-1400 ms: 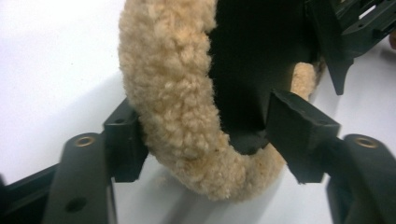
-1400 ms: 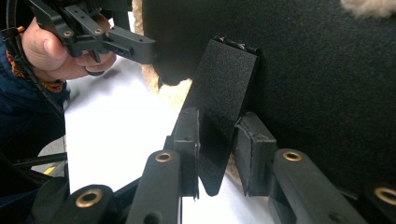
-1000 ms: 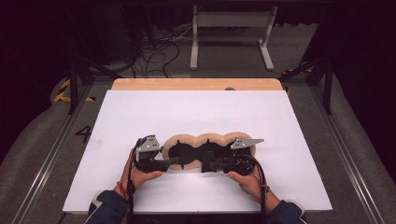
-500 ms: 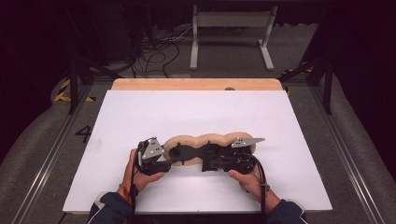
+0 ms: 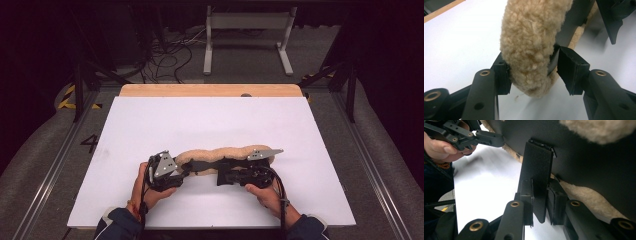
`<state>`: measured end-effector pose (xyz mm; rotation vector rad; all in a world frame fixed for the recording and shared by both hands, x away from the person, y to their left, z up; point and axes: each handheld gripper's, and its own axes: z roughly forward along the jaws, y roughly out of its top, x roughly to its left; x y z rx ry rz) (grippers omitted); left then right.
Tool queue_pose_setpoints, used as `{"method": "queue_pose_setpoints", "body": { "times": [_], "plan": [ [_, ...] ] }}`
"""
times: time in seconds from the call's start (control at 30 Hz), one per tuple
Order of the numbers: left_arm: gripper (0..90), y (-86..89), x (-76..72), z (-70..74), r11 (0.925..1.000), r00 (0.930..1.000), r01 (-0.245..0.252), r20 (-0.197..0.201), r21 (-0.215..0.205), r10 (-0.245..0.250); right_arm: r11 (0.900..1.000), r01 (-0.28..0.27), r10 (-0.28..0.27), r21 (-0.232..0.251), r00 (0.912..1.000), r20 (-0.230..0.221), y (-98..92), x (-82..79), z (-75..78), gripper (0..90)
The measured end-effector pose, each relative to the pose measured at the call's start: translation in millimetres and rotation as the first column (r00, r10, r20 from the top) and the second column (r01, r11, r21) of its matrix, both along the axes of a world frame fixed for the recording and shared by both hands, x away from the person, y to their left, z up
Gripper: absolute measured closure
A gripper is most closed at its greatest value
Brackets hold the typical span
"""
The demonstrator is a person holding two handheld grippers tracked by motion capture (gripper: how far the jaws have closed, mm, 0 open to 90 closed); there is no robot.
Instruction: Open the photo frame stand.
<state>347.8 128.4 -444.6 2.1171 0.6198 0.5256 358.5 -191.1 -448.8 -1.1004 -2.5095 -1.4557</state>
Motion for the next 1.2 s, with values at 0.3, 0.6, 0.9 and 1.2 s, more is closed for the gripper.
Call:
{"method": "queue_pose_setpoints", "body": {
  "times": [0.3, 0.6, 0.9, 1.2],
  "plan": [
    [51.1, -0.8, -8.8, 0.2, 0.9999, 1.0000, -0.002, 0.008, 0.017, 0.001, 0.999, -0.004, 0.005, -0.043, 0.9998, 0.019, 2.0, -7.3, -1.1, 76.2],
    [52.5, 1.0, -11.9, 1.7, 0.9995, 0.9998, 0.021, 0.006, 0.023, -0.021, 0.997, 0.013, -0.010, -0.082, 0.9989, 0.046, 3.1, -15.4, -1.5, 72.9],
    [53.0, 1.1, -14.3, 2.4, 0.9992, 0.9996, 0.026, 0.006, 0.030, -0.026, 0.992, 0.025, -0.014, -0.123, 0.9962, 0.086, 0.7, -24.5, 0.0, 72.0],
    [54.1, 2.6, -15.8, 3.2, 0.9990, 0.9994, 0.035, 0.000, 0.027, -0.035, 0.983, 0.033, -0.005, -0.179, 0.9881, 0.154, -4.2, -36.2, 7.1, 72.3]
  ]
}}
